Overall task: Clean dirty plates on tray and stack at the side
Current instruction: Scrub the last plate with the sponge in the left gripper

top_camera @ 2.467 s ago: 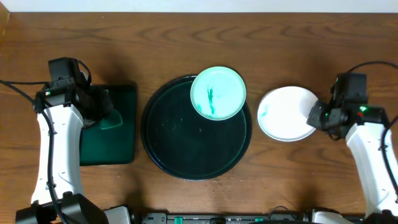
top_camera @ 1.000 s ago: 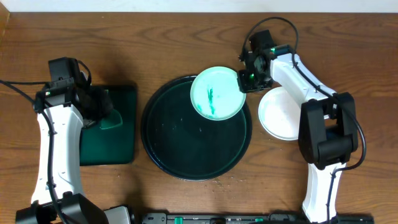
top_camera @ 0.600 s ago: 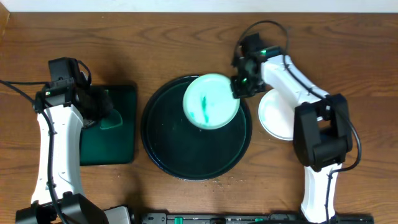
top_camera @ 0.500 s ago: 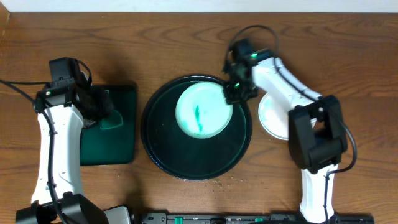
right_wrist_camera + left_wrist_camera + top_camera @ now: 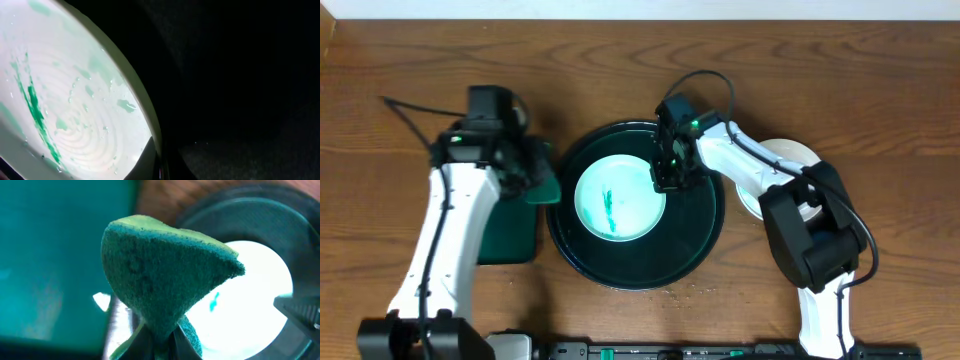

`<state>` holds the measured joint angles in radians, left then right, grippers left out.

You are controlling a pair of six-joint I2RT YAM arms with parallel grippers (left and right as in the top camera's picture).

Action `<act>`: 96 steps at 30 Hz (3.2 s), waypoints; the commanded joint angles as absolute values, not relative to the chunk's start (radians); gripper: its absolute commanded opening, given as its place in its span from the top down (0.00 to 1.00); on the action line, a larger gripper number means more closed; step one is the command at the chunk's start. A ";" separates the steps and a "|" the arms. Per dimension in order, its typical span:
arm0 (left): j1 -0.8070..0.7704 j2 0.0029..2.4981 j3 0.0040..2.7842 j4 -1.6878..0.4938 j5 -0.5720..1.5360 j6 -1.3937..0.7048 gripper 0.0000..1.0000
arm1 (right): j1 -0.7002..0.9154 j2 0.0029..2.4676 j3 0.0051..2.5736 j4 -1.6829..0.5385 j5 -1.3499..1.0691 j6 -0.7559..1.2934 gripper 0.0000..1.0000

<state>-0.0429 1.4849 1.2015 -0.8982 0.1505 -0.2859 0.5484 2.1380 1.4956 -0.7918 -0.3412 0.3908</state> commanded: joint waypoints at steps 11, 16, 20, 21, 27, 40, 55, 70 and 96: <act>-0.303 1.787 1.193 -0.805 0.149 -0.325 0.93 | 0.549 2.134 1.472 -0.788 -0.322 0.430 0.99; -0.347 1.872 1.193 -0.801 0.229 -0.361 0.93 | 0.549 2.134 1.472 -0.789 -0.321 0.430 0.99; -0.376 1.893 1.193 -0.782 0.406 -0.303 0.93 | 0.549 2.134 1.472 -0.788 -0.318 0.430 0.99; -0.384 1.893 1.193 -0.768 0.477 -0.251 0.93 | 0.549 2.134 1.472 -0.788 -0.319 0.430 0.99; -0.379 1.893 1.193 -0.703 0.530 -0.179 0.93 | 0.549 2.134 1.472 -0.789 -0.318 0.430 0.99; -0.198 1.893 1.193 -0.761 -0.112 -0.400 0.93 | 0.550 2.134 1.472 -0.793 -0.318 0.430 0.99; -0.252 1.893 1.193 -0.736 0.615 -0.068 0.93 | 0.550 2.134 1.472 -0.794 -0.318 0.430 0.99; -0.198 1.892 1.197 -0.776 -0.007 -0.208 0.93 | 0.550 2.134 1.472 -0.793 -0.318 0.430 0.99; 0.203 1.507 1.378 -1.009 0.189 -0.133 0.93 | 0.543 2.045 1.473 -0.778 -0.353 0.305 0.99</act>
